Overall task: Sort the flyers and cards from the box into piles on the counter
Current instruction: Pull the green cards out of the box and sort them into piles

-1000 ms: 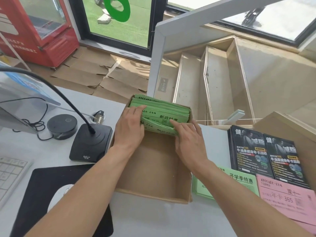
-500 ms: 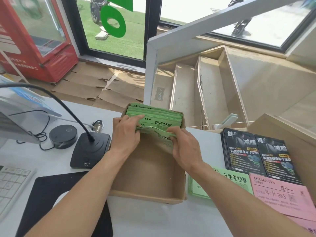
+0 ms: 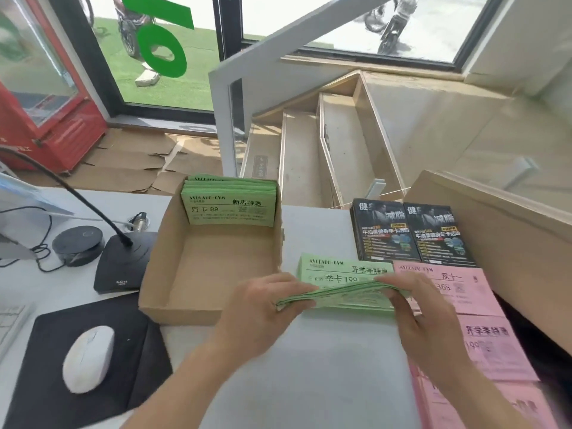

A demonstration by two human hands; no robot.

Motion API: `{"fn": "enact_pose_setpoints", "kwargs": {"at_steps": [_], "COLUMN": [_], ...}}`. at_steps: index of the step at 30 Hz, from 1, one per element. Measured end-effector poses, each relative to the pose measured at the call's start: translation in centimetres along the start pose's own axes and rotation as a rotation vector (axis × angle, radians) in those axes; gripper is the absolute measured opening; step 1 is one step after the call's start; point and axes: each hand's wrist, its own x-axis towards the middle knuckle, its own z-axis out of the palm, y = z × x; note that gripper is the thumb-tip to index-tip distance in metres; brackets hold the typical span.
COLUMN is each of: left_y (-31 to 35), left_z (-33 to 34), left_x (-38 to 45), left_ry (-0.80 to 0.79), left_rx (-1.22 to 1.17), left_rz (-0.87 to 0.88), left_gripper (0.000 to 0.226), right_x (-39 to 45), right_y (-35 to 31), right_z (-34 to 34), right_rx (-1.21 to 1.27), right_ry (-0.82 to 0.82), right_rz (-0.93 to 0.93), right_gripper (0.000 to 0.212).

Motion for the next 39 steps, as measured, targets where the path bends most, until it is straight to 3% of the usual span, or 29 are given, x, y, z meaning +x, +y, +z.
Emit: {"fn": "enact_pose_setpoints", "kwargs": {"at_steps": [3,6,11,16,23,27,29,32,34,36,39], "left_y": [1.0,1.2,-0.9,-1.1,-0.7,-1.4,-1.6,-1.4,-1.5,-1.6,-1.7], "left_z": [3.5,5.8,8.6,9.4,10.7,12.3,12.6,12.2,12.0,12.2,13.0], "left_x": [-1.8,-3.2,-5.6,-7.3,-8.3,-7.0,-7.1,-8.4,-9.8,-11.1,-11.2], "left_ry": [-0.058,-0.116,-0.153,0.048,0.149,0.127,0.096,0.043,-0.021,-0.079,-0.075], "left_rx": [0.029,-0.017,0.058,-0.124,-0.29,-0.172,-0.097,-0.026,-0.022,0.007,0.07], "left_rz": [0.038,-0.042,-0.211,-0.476,-0.657,-0.737,-0.741,-0.743,-0.726,-0.677,-0.628], "left_gripper": [0.02,0.022,0.021,0.059,0.058,0.067,0.084,0.107,0.118,0.123,0.118], "right_x": [-4.8,-7.3,-10.0,-10.5,-9.9,-8.6,-8.7,-10.3,-12.0,-13.6,-14.2], "right_y": [1.5,2.4,4.7,4.8,6.2,6.8,7.0,5.5,4.5,4.4,4.8], "right_z": [-1.6,-2.5,-1.4,-1.0,-0.3,1.9,2.6,2.2,2.0,2.2,2.6], "right_rx": [0.021,0.026,0.012,0.025,-0.055,-0.333,-0.446,-0.347,-0.29,-0.3,-0.344], "right_ry": [-0.002,-0.023,-0.247,-0.302,-0.313,-0.35,-0.363,-0.407,-0.535,-0.644,-0.61], "right_rz": [0.119,0.157,0.263,0.273,0.349,0.282,0.231,0.179,0.159,0.17,0.227], "right_gripper": [0.031,0.032,0.05,0.043,0.037,0.046,0.055,0.041,0.037,0.045,0.053]}}
